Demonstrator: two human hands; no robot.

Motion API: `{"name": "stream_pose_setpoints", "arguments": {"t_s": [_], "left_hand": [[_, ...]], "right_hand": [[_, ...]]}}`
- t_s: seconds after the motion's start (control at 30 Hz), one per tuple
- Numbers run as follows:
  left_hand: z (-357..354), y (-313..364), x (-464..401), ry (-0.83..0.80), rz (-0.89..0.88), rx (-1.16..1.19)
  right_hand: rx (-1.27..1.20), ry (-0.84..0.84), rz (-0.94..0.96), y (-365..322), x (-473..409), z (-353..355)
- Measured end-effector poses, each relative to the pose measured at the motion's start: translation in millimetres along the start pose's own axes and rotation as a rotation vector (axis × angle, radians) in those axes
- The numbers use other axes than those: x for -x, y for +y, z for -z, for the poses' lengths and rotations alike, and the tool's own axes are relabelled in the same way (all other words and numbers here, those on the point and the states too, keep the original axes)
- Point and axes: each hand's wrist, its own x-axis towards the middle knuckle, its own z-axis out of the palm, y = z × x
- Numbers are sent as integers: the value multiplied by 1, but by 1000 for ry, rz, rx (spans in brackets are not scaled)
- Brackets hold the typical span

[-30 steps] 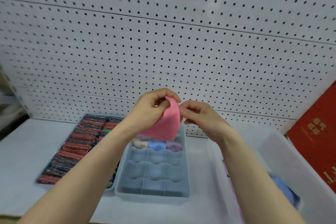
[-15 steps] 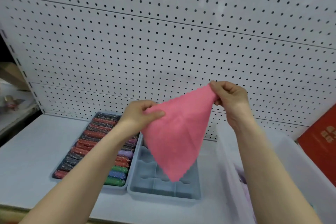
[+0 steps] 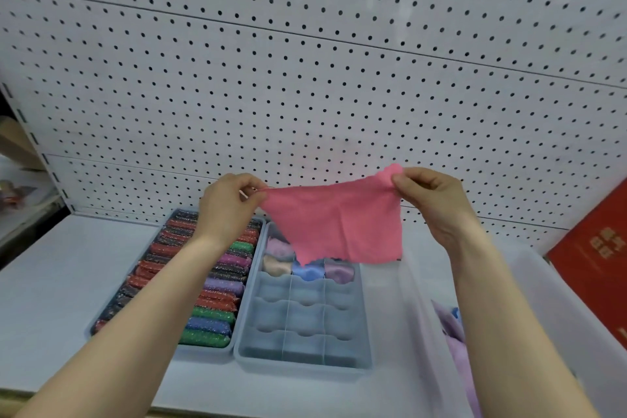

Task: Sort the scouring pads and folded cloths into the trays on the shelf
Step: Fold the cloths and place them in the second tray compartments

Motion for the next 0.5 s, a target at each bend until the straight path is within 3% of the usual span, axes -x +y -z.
{"name": "stream_pose_setpoints", "arguments": {"t_s": [0.07, 0.17, 0.23, 0.4, 0.5], "left_hand": [[-1, 3, 0, 22, 15, 1], [0, 12, 0, -5, 29, 59], [-1, 28, 1, -89, 20, 160], [-1, 74, 15, -356, 42, 428], [-1, 82, 19, -437, -22, 523]], "right_hand": [[98, -158, 40, -6, 7, 1], [209, -603, 5, -23, 24, -4], [254, -737, -30, -27, 30, -14], [202, -385, 57, -19, 29, -45], [162, -298, 125, -15, 32, -55]]}}
